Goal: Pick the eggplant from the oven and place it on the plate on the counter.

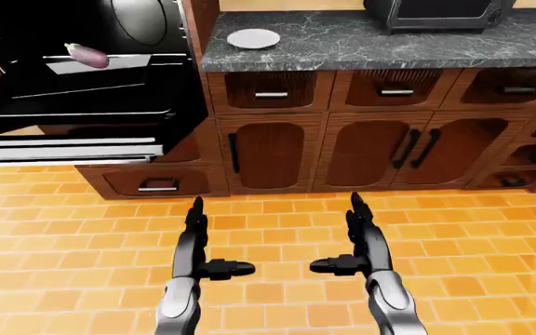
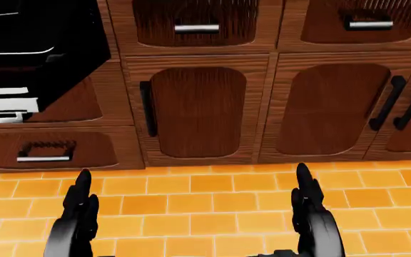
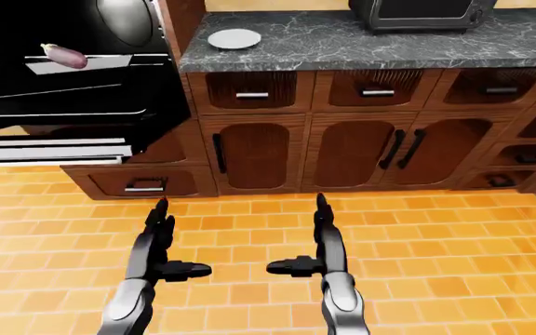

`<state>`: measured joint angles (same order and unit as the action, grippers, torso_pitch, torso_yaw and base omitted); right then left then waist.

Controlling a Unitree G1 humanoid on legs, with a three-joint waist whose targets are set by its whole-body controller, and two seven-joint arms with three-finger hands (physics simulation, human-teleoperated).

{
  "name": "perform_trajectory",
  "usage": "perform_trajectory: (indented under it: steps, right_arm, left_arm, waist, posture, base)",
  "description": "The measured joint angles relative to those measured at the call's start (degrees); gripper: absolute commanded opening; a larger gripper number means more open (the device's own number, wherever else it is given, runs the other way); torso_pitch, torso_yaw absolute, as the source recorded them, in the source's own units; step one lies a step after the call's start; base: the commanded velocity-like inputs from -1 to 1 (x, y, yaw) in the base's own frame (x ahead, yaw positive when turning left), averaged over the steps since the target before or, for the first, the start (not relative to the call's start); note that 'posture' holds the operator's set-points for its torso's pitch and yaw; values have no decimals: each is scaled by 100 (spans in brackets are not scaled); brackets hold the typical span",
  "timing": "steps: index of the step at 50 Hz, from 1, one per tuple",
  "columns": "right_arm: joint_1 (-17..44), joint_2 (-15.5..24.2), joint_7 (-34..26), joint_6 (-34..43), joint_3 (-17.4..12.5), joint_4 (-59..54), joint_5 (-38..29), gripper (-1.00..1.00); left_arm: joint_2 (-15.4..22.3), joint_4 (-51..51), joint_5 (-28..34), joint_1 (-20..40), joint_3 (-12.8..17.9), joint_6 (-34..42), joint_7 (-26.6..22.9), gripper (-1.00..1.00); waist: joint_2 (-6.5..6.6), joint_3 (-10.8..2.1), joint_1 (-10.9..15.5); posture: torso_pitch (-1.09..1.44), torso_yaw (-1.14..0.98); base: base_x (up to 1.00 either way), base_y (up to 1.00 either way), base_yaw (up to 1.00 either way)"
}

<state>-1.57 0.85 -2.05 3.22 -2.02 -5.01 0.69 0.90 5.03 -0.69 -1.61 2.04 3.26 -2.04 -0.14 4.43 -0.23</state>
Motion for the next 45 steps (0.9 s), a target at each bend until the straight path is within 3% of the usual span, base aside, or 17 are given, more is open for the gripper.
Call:
perform_trajectory:
  steps: [1, 3, 5, 7, 10, 15, 20, 22, 24, 26, 31, 33, 36, 40, 43, 44, 45]
  right_arm:
    - [-33, 6, 8, 49, 35, 196, -25, 100]
    - [-15, 0, 43, 75, 80, 752, -100, 100]
    - [84, -35, 58, -11, 121, 778, -139, 100]
    - [109, -45, 69, 39, 167, 725, -171, 100]
    - [100, -48, 109, 488, 193, 1113, -223, 100]
    - [478, 13, 137, 1463, 107, 2064, -266, 100]
    - [1049, 98, 121, 2399, -61, 2854, -155, 100]
    - [1331, 197, 113, 2907, -166, 3167, -59, 100]
    - [1522, 254, 111, 3327, -214, 3556, 16, 100]
    - [1618, 297, 94, 3500, -192, 3862, 56, 100]
    - [1957, 402, 60, 3892, -280, 3877, 152, 100]
    - [1980, 460, 86, 4099, -379, 3923, 174, 100]
    - [2096, 512, 125, 4334, -456, 4006, 201, 100]
    - [2159, 488, 158, 4339, -343, 4198, 233, 100]
    - [2326, 506, 174, 4531, -314, 4256, 238, 100]
    - [2395, 509, 171, 4613, -323, 4303, 251, 100]
    - [2422, 486, 160, 4711, -308, 4320, 279, 100]
  left_arm:
    - [0, -266, -7, -68, -7, 88, 2, 100]
    - [-12, -970, 27, -99, -75, 193, 18, 100]
    - [-51, -1173, 57, -56, -134, 188, 29, 100]
    - [-61, -1121, 88, -40, -187, 210, 32, 100]
    - [-44, -1312, 121, -42, -217, 589, 7, 100]
    - [65, -2526, 157, 215, -88, 1833, -53, 100]
    - [223, -4093, 134, 1259, 184, 3605, -49, 100]
    - [318, -4406, 61, 1797, 275, 4293, -32, 100]
    - [447, -4660, 6, 2155, 344, 4851, 0, 100]
    - [584, -4855, 48, 2327, 346, 5156, 42, 100]
    - [670, -4747, 38, 2724, 499, 5727, 85, 100]
    - [634, -4844, 2, 2752, 393, 5899, 96, 100]
    - [650, -4836, -94, 2837, 349, 6064, 66, 100]
    - [702, -5021, -157, 2861, 457, 6108, 63, 100]
    - [723, -4974, -181, 2820, 461, 5996, 68, 100]
    - [737, -4962, -182, 2832, 463, 6004, 74, 100]
    - [757, -4945, -179, 2808, 486, 6045, 83, 100]
  waist:
    - [-24, -52, -12]
    - [-23, -319, 39]
    - [-58, -239, 54]
    - [-45, -330, 54]
    - [-25, -310, 51]
    - [-28, -325, 48]
    - [-22, -423, 54]
    - [-2, -393, 62]
    - [2, -173, 50]
    - [-94, -72, 72]
    - [-364, -165, 115]
    - [-309, -97, 115]
    - [-310, -208, 92]
    - [-80, -248, -24]
    - [174, -327, -103]
    - [279, -311, -68]
    - [217, -184, -26]
  posture:
    - [0, 0]
    - [0, 0]
    - [0, 0]
    - [0, 0]
    - [0, 0]
    - [0, 0]
    - [0, 0]
    - [0, 0]
    - [0, 0]
    - [0, 0]
    - [0, 0]
    - [0, 0]
    - [0, 0]
    - [0, 0]
    - [0, 0]
    - [0, 0]
    - [0, 0]
  base:
    - [0, 0, 0]
    - [0, 0, 0]
    - [0, 0, 0]
    - [0, 0, 0]
    - [0, 0, 0]
    - [0, 0, 0]
    - [0, 0, 0]
    - [52, 0, 0]
    - [77, 0, 0]
    - [77, 0, 0]
    - [77, 0, 0]
    - [77, 0, 0]
    - [78, 0, 0]
    - [78, 0, 0]
    - [78, 0, 0]
    - [78, 0, 0]
    - [79, 0, 0]
